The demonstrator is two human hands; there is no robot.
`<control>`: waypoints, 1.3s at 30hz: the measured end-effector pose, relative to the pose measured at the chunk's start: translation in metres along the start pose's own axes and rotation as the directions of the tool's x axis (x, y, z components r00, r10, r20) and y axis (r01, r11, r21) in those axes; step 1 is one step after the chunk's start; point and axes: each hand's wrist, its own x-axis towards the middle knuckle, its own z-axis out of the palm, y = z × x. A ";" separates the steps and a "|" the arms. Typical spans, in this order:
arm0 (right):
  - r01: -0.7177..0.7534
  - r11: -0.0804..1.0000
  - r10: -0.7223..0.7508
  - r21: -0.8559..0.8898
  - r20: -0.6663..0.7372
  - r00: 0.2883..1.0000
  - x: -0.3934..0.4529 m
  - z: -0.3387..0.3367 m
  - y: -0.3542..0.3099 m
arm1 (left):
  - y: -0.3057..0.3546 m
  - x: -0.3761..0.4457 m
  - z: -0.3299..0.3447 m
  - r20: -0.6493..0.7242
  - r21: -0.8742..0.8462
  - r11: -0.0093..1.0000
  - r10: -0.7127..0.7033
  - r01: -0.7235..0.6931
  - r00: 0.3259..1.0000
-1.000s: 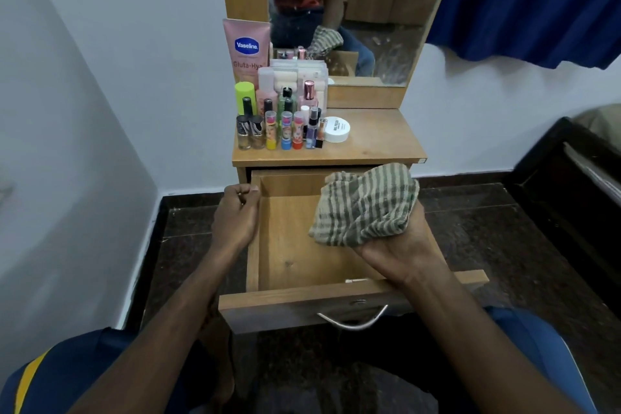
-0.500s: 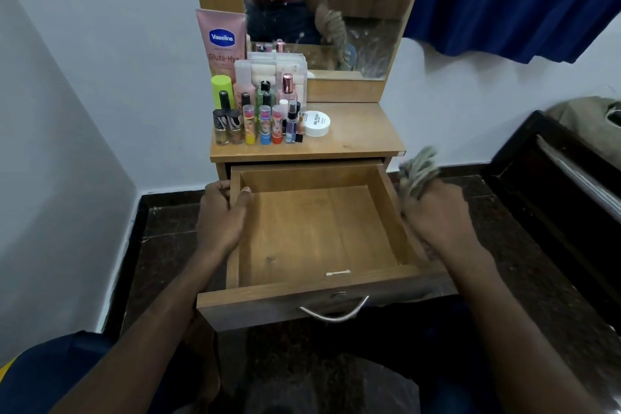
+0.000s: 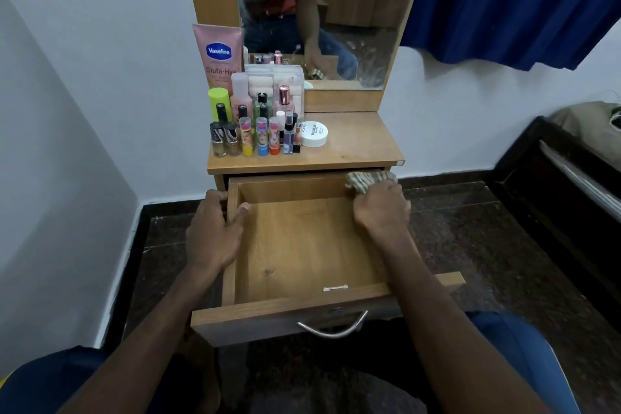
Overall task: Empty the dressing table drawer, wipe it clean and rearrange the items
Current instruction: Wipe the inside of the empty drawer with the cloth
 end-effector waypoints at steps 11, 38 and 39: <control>0.731 0.616 -0.786 0.293 0.182 0.590 -0.053 0.069 -0.109 | -0.009 0.001 0.001 -0.047 0.053 0.997 0.064 -0.061 0.997; 0.665 0.522 -0.160 -0.534 0.705 0.691 -0.045 -0.011 -0.003 | -0.008 0.001 0.004 -0.063 0.062 0.997 0.045 -0.041 0.997; 0.691 0.506 -0.164 -0.517 0.728 0.665 -0.049 -0.017 -0.002 | -0.007 0.001 0.005 -0.069 0.067 0.997 0.045 -0.041 0.997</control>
